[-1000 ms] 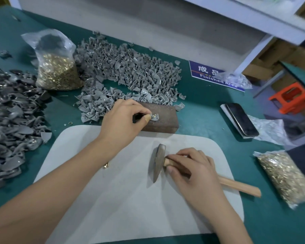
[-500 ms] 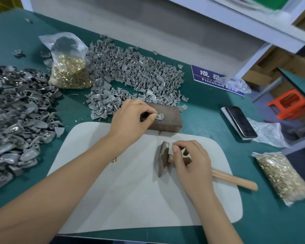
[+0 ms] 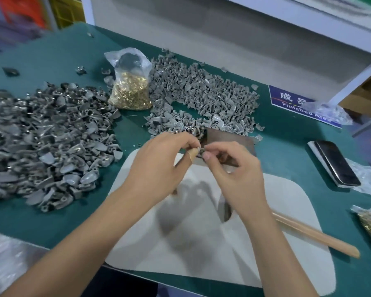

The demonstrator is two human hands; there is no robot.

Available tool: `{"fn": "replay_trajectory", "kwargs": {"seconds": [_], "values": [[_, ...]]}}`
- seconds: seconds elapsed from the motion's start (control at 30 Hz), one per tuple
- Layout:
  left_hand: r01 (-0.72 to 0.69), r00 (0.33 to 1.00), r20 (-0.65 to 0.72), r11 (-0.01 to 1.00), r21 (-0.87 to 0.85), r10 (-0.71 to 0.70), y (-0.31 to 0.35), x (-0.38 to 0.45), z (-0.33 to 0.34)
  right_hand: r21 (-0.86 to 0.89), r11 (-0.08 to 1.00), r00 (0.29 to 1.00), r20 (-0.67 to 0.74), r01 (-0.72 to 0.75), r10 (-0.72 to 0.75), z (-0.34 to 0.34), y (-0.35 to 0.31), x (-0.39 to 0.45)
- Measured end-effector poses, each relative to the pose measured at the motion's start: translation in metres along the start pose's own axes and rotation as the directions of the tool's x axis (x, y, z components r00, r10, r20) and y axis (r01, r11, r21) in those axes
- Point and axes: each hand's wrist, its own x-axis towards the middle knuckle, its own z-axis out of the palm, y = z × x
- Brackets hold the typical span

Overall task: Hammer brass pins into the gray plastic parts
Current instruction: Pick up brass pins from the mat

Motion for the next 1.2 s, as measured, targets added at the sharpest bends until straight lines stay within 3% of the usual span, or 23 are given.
{"fn": "replay_trajectory", "kwargs": {"seconds": [0.23,0.4,0.57,0.97,1.2], "values": [[0.122,0.985,-0.123,0.992,0.026,-0.118,-0.037,-0.043,-0.053,0.047,0.997,0.967,0.243,0.068,-0.078,0.066,-0.04,0.022],[0.232,0.948,-0.257,0.96,0.157,-0.187,-0.068,-0.065,-0.086,-0.005,0.983,0.901,0.403,0.181,-0.163,0.114,-0.068,0.038],[0.36,0.899,-0.361,0.887,0.288,-0.248,-0.091,-0.077,-0.112,-0.012,0.98,0.858,0.486,0.2,-0.169,0.155,-0.087,0.049],[0.436,0.862,-0.403,0.857,0.274,-0.309,-0.089,-0.086,-0.111,0.009,0.987,0.848,0.51,0.161,-0.143,0.172,-0.087,0.049],[0.259,0.925,-0.335,0.943,0.208,-0.18,-0.078,-0.071,-0.088,-0.032,0.994,0.902,0.424,0.106,-0.082,0.116,-0.058,0.048]]}}
